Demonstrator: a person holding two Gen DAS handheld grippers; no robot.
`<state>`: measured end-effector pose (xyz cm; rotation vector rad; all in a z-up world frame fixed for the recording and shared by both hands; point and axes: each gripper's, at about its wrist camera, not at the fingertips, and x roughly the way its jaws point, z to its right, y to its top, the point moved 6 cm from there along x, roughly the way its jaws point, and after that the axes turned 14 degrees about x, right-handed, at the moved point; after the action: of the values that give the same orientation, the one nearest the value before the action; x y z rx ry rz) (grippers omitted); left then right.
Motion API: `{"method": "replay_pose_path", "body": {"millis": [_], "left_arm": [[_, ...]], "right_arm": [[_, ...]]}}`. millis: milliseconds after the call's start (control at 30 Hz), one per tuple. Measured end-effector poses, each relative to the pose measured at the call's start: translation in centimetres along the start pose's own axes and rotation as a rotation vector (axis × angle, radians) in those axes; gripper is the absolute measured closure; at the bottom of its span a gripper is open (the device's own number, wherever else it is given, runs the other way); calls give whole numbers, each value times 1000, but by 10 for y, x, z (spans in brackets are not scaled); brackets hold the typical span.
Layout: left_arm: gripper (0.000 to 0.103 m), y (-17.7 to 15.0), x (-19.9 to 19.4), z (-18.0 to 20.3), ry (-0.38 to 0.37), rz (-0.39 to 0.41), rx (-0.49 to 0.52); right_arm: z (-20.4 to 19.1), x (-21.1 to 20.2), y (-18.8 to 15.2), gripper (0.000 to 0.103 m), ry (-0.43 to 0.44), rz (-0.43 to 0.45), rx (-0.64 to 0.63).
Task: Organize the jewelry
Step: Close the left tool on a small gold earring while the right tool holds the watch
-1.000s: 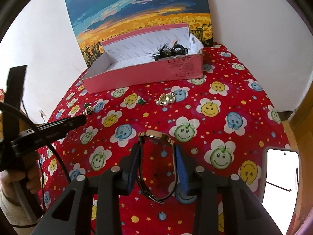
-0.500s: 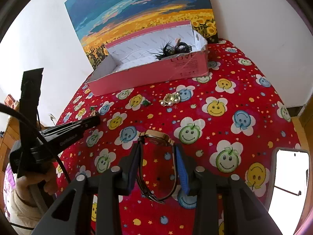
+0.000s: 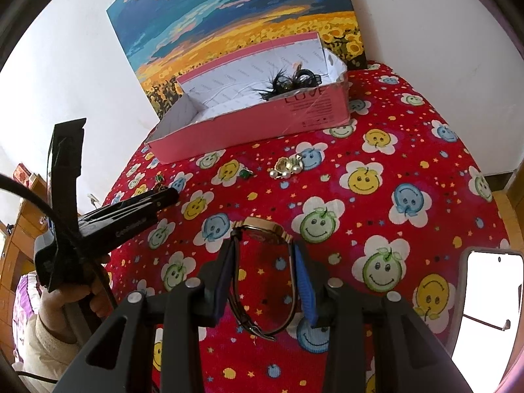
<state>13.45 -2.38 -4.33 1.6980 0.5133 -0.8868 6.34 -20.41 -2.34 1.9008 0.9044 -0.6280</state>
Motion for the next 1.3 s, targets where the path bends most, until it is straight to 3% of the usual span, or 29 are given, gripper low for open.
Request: {"method": "replay_pose_path", "body": {"millis": [133, 300, 333, 500, 933, 1300], "left_arm": [[93, 3, 2, 1, -27, 6, 6], [97, 3, -1, 6, -26, 8, 47], [103, 3, -3, 7, -33, 11, 50], [103, -4, -18, 12, -80, 23, 52], [103, -14, -59, -3, -101, 79, -2], [103, 5, -94, -11, -114, 156, 9]], "right_arm": [[-1, 1, 1, 64, -1, 2, -1], [-1, 0, 1, 64, -9, 9, -2], [-1, -1, 1, 64, -9, 9, -3], [-7, -6, -1, 64, -12, 12, -15], [-21, -21, -3, 64, -14, 43, -43], [-34, -32, 8, 64, -3, 68, -78]]}}
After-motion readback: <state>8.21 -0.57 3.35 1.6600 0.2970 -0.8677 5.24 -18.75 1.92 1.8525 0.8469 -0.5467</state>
